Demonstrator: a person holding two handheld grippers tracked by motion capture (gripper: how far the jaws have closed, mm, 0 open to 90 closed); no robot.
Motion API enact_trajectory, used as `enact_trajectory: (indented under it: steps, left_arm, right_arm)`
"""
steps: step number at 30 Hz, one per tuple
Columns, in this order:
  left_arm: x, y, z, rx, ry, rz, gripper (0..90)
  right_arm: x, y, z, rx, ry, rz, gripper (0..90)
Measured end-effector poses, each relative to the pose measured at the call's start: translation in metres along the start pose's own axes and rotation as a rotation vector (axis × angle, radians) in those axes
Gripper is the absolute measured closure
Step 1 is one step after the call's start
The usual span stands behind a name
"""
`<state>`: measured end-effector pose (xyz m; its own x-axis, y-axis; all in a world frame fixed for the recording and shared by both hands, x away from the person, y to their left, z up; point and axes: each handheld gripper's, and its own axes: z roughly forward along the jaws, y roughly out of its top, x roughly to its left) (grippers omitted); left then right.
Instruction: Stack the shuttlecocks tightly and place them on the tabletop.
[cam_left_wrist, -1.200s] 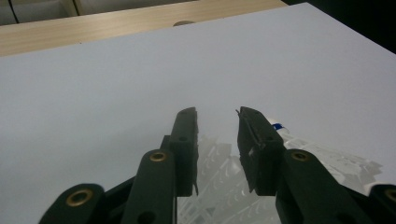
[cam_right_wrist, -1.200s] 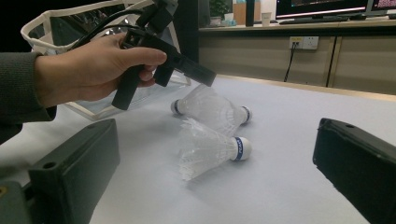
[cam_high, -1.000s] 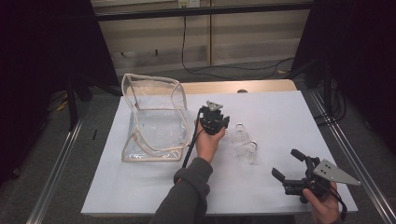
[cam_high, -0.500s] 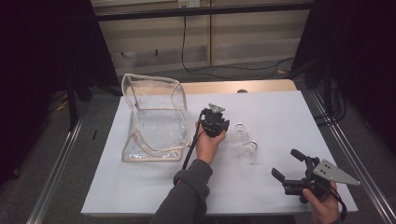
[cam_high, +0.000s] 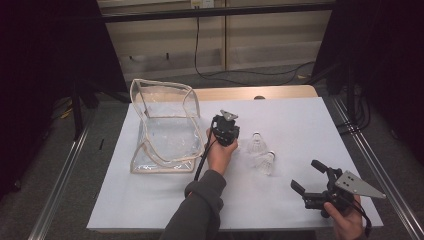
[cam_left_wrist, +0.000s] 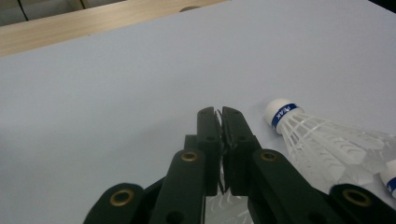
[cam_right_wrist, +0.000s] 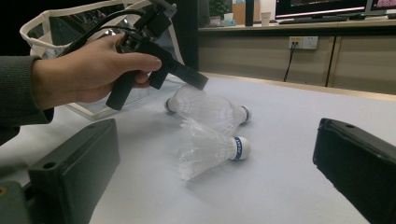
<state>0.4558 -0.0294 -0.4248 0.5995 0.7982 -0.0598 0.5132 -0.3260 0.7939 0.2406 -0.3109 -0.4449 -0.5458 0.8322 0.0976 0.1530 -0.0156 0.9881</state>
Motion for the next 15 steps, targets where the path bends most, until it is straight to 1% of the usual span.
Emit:
enact_trajectory:
  steps: [7,11,12,13,15]
  left_arm:
    - [0.0010,0.0001,0.0004,-0.014,0.006,-0.010,87.4]
    - [0.0011,0.0001,0.0006,-0.014,0.002,-0.006,87.3]
    - [0.0009,-0.0001,0.0006,-0.016,0.004,-0.014,87.1]
    - [0.0011,0.0000,0.0007,-0.014,0.004,-0.005,87.0]
    - [0.0006,0.0000,0.0009,-0.018,0.001,-0.012,86.0]
  right_arm:
    - [0.0000,0.0001,0.0000,-0.001,0.001,0.000,0.2]
    - [-0.0001,0.0001,-0.0003,-0.001,0.000,-0.002,0.1]
    - [-0.0002,0.0001,-0.0003,-0.002,0.001,0.000,0.2]
    - [-0.0002,0.0002,-0.0004,-0.001,0.000,0.000,0.2]
    - [0.0000,0.0001,-0.0003,-0.001,0.002,-0.001,0.2]
